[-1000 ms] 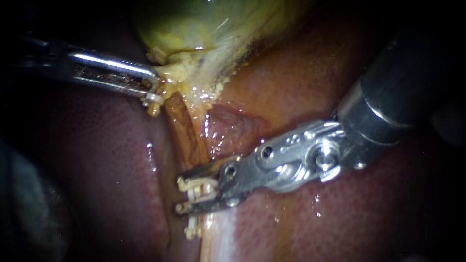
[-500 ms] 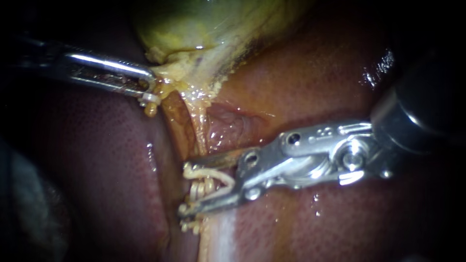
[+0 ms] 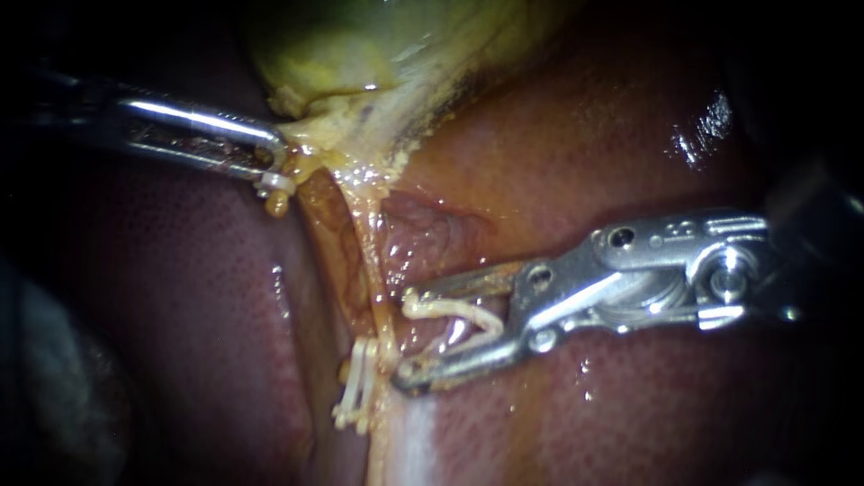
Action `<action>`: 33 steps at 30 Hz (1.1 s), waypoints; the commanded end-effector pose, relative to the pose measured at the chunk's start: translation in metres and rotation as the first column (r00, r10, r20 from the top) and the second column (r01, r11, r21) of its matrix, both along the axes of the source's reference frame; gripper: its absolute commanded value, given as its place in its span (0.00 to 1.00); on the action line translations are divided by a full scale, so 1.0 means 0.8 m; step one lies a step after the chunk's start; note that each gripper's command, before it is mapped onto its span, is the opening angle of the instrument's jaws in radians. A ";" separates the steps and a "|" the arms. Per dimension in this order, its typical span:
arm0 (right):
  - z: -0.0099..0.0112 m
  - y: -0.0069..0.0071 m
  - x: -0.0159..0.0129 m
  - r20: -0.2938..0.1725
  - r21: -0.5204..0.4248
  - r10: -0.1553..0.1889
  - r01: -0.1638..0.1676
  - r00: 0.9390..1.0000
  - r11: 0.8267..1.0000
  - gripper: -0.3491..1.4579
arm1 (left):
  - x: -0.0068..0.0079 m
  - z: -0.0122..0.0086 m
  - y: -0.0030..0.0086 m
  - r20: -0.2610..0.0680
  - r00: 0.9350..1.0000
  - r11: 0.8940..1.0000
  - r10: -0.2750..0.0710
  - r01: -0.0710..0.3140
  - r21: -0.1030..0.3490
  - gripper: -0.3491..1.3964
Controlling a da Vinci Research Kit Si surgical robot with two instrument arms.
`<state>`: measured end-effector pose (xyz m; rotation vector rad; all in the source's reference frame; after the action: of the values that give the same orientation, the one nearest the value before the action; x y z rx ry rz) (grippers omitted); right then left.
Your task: Clipping first clip right tube
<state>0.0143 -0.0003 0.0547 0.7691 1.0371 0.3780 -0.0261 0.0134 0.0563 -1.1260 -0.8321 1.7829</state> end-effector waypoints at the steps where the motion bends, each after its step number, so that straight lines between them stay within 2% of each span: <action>1: 0.0004 -0.0002 0.0003 0.003 0.003 0.000 0.000 1.000 1.000 0.47 | 0.0000 0.0000 0.0000 0.000 1.000 1.000 0.000 0.000 0.000 0.00; 7: 0.0037 -0.0015 0.0023 0.017 0.017 -0.001 0.001 1.000 1.000 0.47 | 0.0000 0.0000 0.0000 0.000 1.000 1.000 0.000 0.000 0.000 0.00; 12: 0.0053 -0.0023 0.0047 0.026 0.038 -0.010 0.009 1.000 0.999 0.47 | 0.0000 0.0000 0.0000 0.000 1.000 1.000 0.000 0.000 0.000 0.00; 16: 0.0052 -0.0024 0.0060 0.018 0.064 0.007 -0.008 1.000 0.998 0.47 | -0.0001 0.0000 0.0000 0.000 1.000 1.000 0.000 0.000 0.000 0.00; 18: 0.0051 -0.0025 0.0066 -0.021 0.088 0.031 -0.029 0.999 0.996 0.47 | -0.0001 0.0000 0.0000 0.000 1.000 1.000 0.000 0.000 0.000 0.00; 21: 0.0049 -0.0026 0.0074 -0.038 0.113 0.047 -0.043 0.998 0.993 0.47 | -0.0002 0.0000 0.0000 0.000 1.000 1.000 -0.001 0.001 0.000 0.00; 28: 0.0047 -0.0027 0.0083 -0.054 0.142 0.046 -0.038 0.997 0.989 0.47 | -0.0002 0.0001 0.0000 -0.001 1.000 1.000 -0.001 0.001 0.000 0.00; 33: 0.0035 -0.0028 0.0084 -0.092 0.166 0.063 -0.047 0.994 0.985 0.47 | -0.0002 0.0001 0.0000 -0.001 1.000 1.000 -0.001 0.001 0.000 0.00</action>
<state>0.0211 -0.0026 0.0571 0.9254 1.1432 0.4863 -0.0263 0.0134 0.0563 -1.1260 -0.8309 1.7826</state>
